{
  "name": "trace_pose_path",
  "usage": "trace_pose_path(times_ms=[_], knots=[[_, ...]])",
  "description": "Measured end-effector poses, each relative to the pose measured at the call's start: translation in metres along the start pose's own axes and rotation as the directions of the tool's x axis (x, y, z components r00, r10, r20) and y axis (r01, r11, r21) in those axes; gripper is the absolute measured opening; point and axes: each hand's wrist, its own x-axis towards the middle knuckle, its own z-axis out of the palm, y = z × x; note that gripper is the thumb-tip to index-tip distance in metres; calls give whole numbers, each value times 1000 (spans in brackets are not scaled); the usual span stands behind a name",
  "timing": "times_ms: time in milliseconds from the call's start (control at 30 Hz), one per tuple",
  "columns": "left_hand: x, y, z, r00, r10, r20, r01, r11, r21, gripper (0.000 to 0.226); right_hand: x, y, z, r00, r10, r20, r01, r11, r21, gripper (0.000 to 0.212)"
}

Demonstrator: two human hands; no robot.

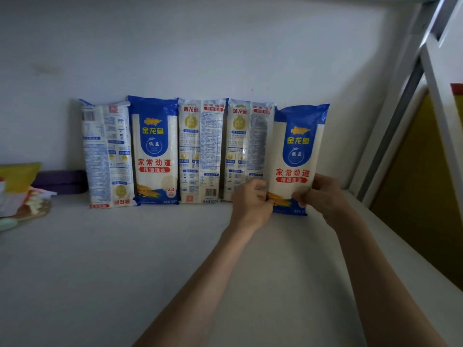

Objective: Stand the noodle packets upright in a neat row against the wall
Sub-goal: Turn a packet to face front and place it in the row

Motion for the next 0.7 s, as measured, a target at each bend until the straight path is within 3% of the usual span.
trace_pose_path(times_ms=[133, 200, 300, 333, 400, 467, 567, 700], knots=[[-7, 5, 8, 988, -47, 148, 45, 999, 15, 54, 7, 0, 4, 998, -37, -46, 36, 999, -36, 43], [-7, 11, 8, 981, -75, 178, 86, 995, -56, 52, 12, 4, 11, 992, -54, -113, 53, 998, -13, 39], [-4, 19, 5, 970, -138, 200, 175, 967, -184, 17, 16, 9, 21, 974, -80, -211, 73, 996, -44, 35], [-3, 20, 3, 970, -140, 197, 179, 964, -197, 16, 15, 9, 23, 971, -91, -219, 77, 994, -74, 34], [-3, 19, 2, 969, -151, 195, 187, 965, -185, 20, 14, 9, 20, 970, -70, -234, 34, 987, -155, 33], [-4, 18, 1, 959, -182, 218, 217, 965, -147, 10, 16, 7, 12, 976, 4, -218, -62, 964, -259, 38], [-4, 15, -3, 932, -228, 283, 267, 958, -107, 15, 19, 1, 4, 990, 113, -86, -140, 887, -441, 51], [1, 12, -12, 957, -204, 208, 221, 973, -62, 14, 20, 11, 13, 977, 22, -211, -113, 896, -430, 47]])
